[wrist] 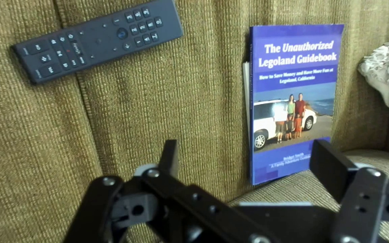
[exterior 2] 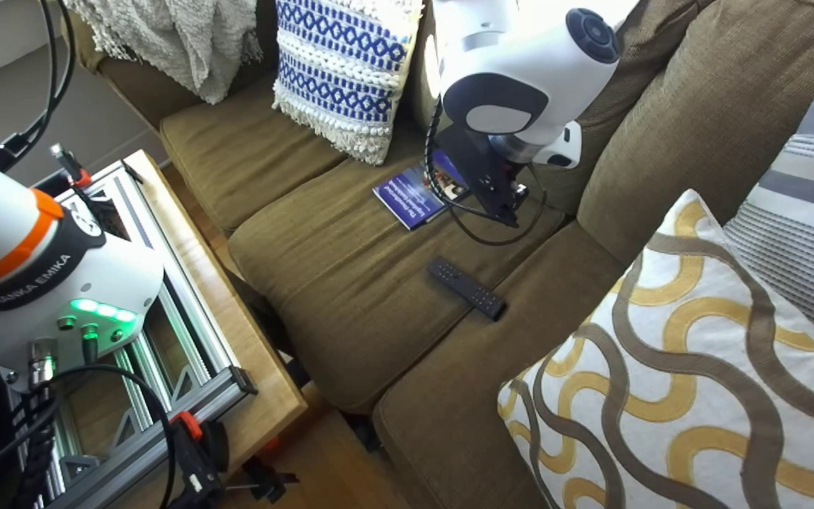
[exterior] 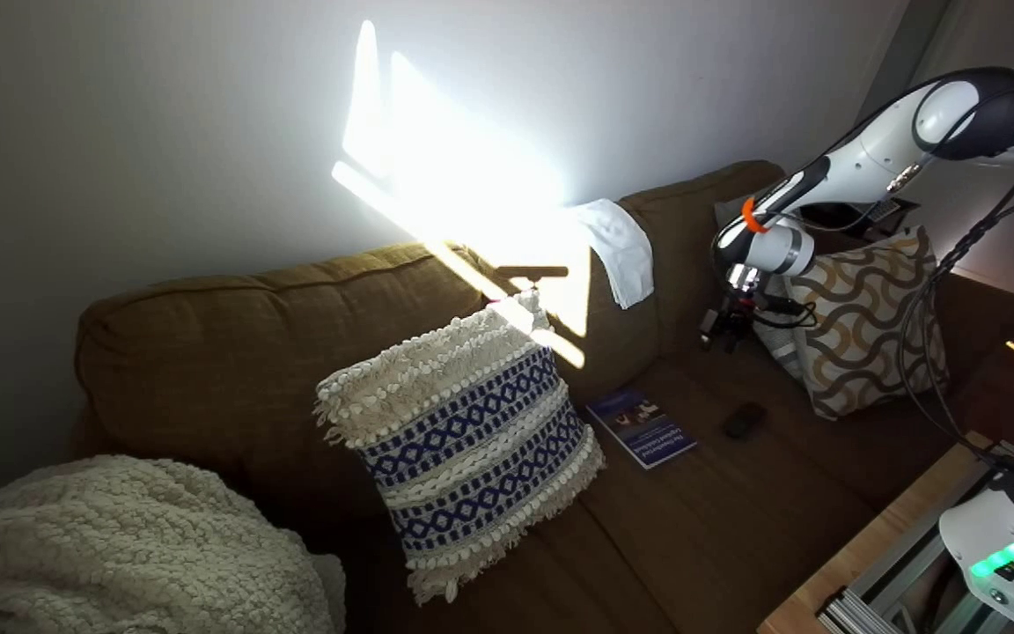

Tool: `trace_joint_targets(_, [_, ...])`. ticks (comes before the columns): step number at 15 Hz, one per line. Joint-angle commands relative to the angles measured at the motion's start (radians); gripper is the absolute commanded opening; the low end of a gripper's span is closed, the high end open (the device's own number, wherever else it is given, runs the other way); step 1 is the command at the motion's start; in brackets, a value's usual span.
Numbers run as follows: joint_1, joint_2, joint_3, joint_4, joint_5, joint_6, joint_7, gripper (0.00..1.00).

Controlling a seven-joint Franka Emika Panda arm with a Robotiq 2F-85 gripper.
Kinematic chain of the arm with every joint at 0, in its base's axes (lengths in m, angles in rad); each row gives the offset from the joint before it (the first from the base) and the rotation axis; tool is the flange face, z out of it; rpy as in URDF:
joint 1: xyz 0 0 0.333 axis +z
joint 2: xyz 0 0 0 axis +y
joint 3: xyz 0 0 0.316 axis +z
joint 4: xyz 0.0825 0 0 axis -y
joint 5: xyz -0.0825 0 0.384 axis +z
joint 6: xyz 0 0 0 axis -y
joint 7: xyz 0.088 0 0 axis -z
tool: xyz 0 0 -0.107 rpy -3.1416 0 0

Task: Remove the white book from the blue book, put it on the sofa and then put the blue book on top of the white book

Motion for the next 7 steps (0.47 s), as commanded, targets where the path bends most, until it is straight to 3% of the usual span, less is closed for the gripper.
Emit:
trace_joint_targets(1, [-0.06,-0.117,0.02,-0.111,0.019,0.001,-0.055,1.0])
trace_joint_targets(2, [-0.023,-0.05,0.002,-0.035,0.001,-0.003,-0.017,1.0])
trace_joint_targets(7, [-0.037,-0.101,0.002,-0.081,0.007,-0.004,-0.035,1.0])
